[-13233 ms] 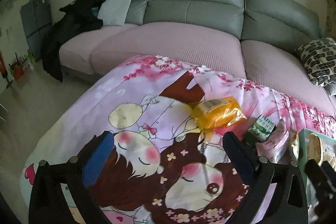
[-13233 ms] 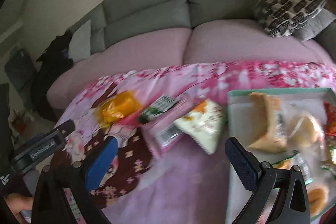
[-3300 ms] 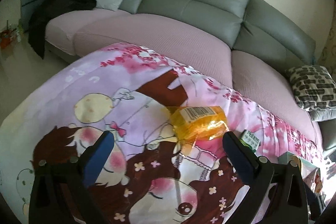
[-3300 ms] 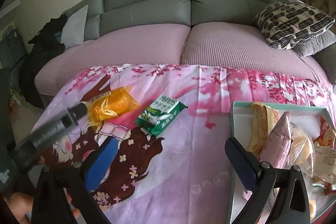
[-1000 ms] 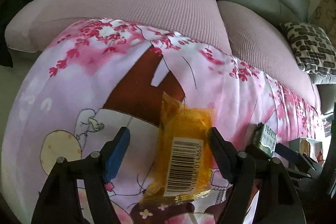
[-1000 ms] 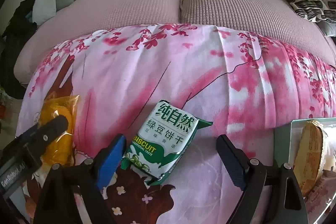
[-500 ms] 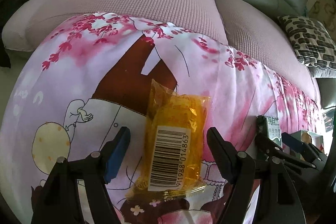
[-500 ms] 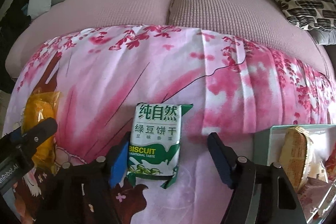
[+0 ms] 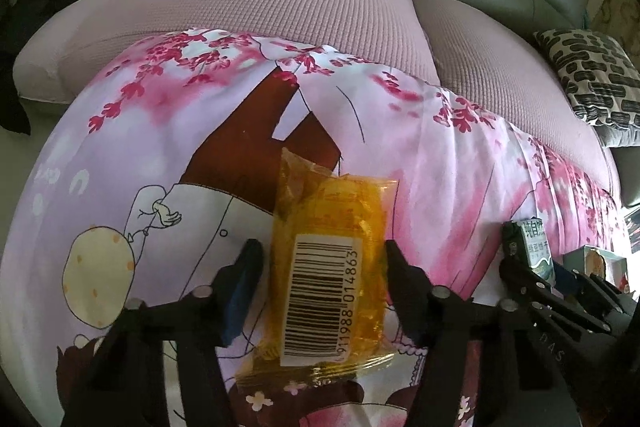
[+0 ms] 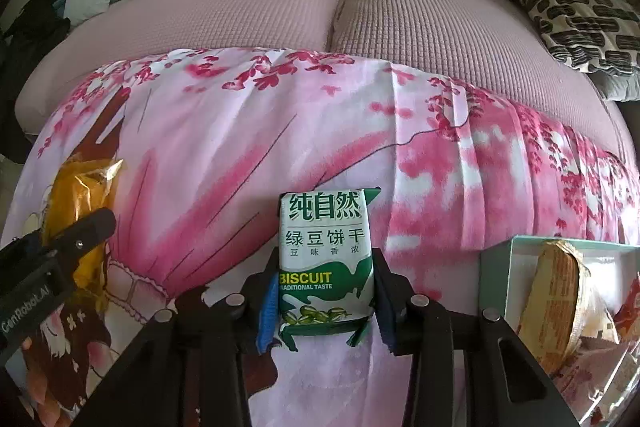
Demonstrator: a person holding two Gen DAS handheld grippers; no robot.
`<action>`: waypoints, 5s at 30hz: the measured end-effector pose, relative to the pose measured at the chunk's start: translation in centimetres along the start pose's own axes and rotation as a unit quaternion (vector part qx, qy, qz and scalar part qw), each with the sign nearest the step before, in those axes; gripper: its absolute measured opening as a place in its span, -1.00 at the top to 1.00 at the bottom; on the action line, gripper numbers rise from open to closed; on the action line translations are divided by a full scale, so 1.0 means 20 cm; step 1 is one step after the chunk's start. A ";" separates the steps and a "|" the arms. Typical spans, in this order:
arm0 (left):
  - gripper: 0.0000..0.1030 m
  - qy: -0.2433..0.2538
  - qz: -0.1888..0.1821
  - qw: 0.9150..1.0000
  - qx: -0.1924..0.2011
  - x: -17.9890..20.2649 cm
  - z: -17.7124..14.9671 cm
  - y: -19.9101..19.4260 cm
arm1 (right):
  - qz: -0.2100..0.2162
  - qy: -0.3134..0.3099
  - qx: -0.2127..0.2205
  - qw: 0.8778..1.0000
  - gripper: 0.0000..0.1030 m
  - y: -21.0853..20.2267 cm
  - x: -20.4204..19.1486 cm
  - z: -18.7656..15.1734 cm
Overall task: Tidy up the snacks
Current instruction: 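Close the right tool on the green biscuit pack while left tool holds the orange bag, then lift both packs and carry them over the tray, then open both tools to drop the orange bag and biscuit pack into the tray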
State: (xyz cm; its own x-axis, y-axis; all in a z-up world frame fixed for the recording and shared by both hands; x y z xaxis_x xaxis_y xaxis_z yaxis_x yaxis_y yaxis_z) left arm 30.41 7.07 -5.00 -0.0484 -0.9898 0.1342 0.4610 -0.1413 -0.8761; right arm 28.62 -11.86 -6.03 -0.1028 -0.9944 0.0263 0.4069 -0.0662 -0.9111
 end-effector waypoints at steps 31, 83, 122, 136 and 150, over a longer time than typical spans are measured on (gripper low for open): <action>0.17 -0.061 -0.050 0.997 0.014 0.12 -0.22 -0.22 | 0.034 0.000 0.010 0.999 0.18 -0.35 0.09 -0.30; 0.17 0.051 -0.130 0.968 0.207 1.11 -0.37 -0.95 | -0.093 0.254 0.190 0.944 0.18 -0.98 1.22 -0.71; 0.17 0.177 -0.136 0.973 0.065 1.66 -0.73 -0.42 | -0.088 0.327 0.095 0.936 0.17 -0.68 1.53 -0.90; 0.15 0.169 -0.138 0.974 0.053 1.65 -0.74 -0.37 | -0.095 0.321 0.092 0.938 0.15 -0.67 1.53 -0.90; -0.21 0.162 -0.152 0.973 0.059 1.64 -0.72 -0.47 | -0.108 0.317 0.097 0.937 -0.16 -0.71 1.54 -0.90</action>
State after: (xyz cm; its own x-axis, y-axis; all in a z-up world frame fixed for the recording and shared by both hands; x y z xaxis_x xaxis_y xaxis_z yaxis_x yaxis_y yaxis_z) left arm 11.70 -24.29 0.92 -0.4661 -0.8597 0.2091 0.4793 -0.4439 -0.7571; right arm 3.36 -40.10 0.43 -0.6949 -0.7116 -0.1037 0.4651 -0.3348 -0.8195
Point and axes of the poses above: each gripper's, at about its wrist camera, not at the fingertips, and y roughly the way its jaws point, x to its right, z to its top, the point moved 6 cm from there along y, roughly the way its jaws point, and after that the axes turned 3 degrees about y, right-handed, at the moved point
